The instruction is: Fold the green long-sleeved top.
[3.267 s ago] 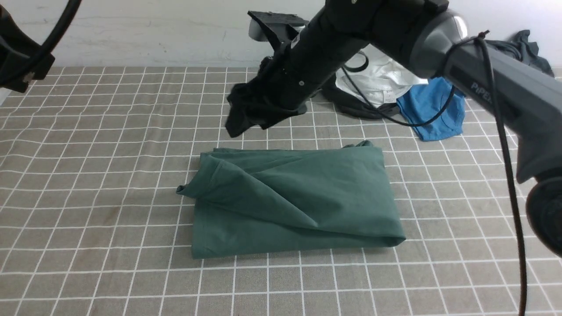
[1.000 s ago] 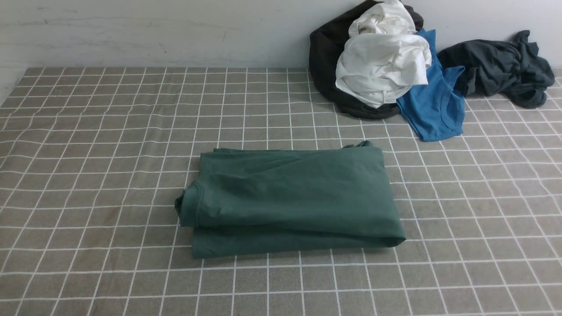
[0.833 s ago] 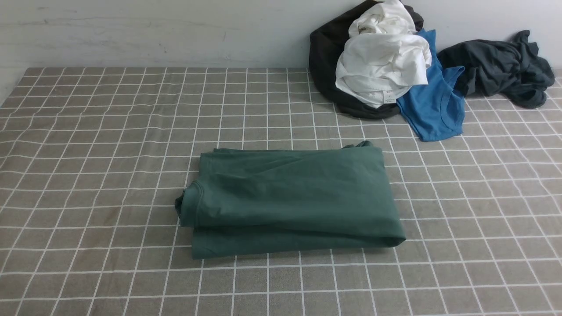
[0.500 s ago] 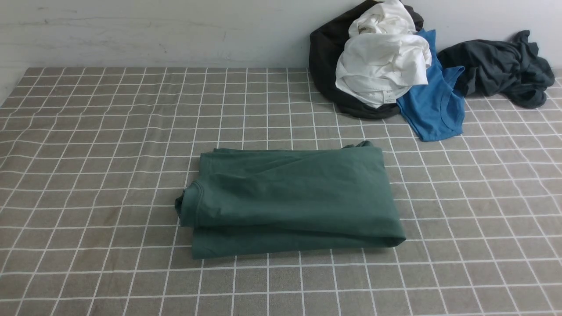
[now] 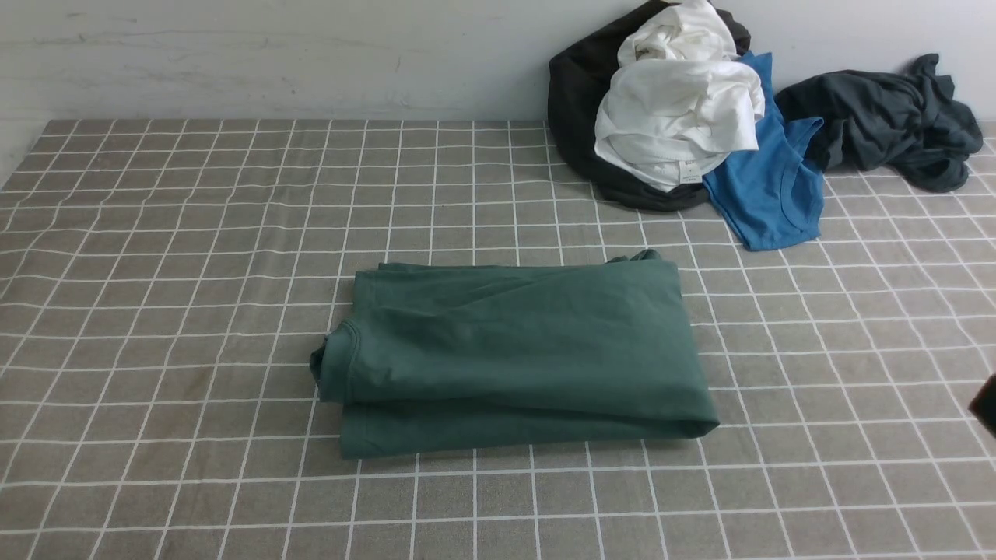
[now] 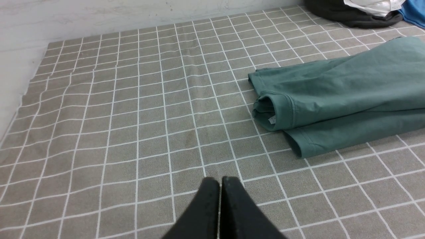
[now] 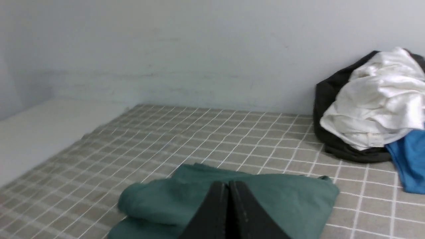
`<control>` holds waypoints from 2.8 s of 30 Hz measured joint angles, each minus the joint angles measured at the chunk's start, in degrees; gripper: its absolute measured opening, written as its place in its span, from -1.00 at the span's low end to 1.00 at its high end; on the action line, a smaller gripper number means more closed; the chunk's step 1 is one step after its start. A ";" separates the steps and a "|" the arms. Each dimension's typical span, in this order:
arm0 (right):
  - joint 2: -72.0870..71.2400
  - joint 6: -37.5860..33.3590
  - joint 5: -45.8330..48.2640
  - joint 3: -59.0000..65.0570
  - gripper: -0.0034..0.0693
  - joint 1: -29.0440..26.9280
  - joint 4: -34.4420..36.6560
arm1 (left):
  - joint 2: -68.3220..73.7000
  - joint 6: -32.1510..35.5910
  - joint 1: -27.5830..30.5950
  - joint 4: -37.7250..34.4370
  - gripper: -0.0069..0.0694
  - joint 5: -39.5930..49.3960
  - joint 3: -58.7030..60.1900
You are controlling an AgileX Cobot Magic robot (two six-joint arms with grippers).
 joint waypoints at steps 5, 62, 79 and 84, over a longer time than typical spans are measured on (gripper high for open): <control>-6.95 2.30 -6.09 13.26 -0.94 -12.36 -0.13 | 0.00 0.00 0.00 0.00 -0.84 0.00 0.00; -17.20 12.00 12.53 15.69 -0.94 -27.13 -16.12 | 0.00 0.00 0.00 0.00 -0.84 0.00 0.00; -17.20 12.00 12.60 15.69 -0.94 -27.13 -16.28 | 0.00 0.00 2.91 -0.93 -0.84 -7.36 4.45; -17.20 12.00 12.62 15.69 -0.94 -27.13 -16.28 | 0.00 1.50 9.78 -2.79 -0.84 -24.41 14.38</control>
